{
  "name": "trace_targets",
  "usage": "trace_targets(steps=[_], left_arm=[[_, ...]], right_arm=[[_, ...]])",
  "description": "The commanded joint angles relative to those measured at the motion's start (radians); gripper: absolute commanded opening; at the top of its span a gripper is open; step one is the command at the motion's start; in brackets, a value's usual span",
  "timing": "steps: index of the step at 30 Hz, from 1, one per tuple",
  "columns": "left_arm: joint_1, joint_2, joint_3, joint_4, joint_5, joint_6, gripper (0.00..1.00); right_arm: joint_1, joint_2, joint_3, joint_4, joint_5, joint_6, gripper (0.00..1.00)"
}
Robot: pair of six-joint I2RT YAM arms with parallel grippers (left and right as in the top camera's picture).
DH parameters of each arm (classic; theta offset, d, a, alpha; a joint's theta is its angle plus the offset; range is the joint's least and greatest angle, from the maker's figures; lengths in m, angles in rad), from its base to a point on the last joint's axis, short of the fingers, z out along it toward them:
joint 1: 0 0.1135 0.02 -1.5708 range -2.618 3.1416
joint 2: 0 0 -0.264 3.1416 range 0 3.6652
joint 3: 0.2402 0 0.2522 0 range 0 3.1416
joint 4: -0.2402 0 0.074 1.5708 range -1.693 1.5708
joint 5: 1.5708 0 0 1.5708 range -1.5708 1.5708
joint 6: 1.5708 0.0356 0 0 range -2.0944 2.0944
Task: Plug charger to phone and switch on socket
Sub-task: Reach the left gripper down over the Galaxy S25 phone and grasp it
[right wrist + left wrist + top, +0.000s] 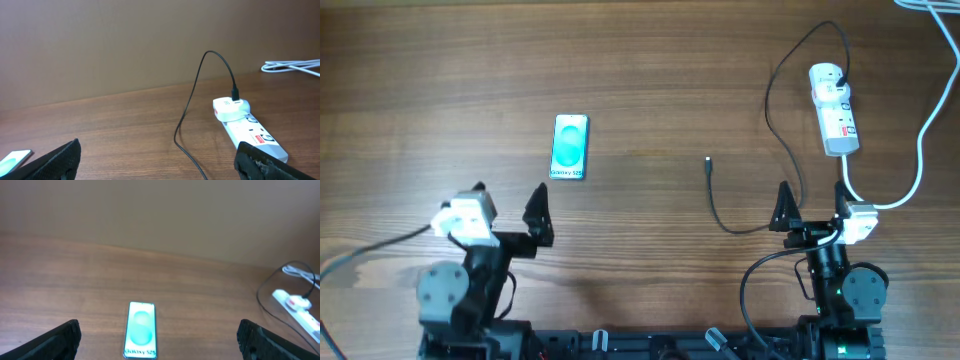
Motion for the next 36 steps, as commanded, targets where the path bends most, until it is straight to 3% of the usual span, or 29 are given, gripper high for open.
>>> trace_targets(steps=[1,8,15,23,36], left_arm=[[0.005,0.132,0.101,-0.001,0.053,0.016,1.0],[0.005,0.282,0.21,-0.014,0.079,0.016,1.0],[0.005,0.381,0.392,-0.13,0.079,0.02,1.0],[0.003,0.676,0.683,-0.324,0.079,0.05,1.0],[0.003,0.857,0.698,-0.344,0.141,0.035,1.0]], right_arm=[[-0.005,0.0,-0.002,0.002,0.006,0.005,1.0],[-0.005,0.0,-0.002,0.003,0.006,0.004,1.0],[-0.005,0.0,-0.002,0.003,0.006,0.005,1.0],[-0.005,0.0,-0.002,0.003,0.006,0.005,1.0],[-0.005,0.0,-0.002,0.002,0.006,0.005,1.0]])
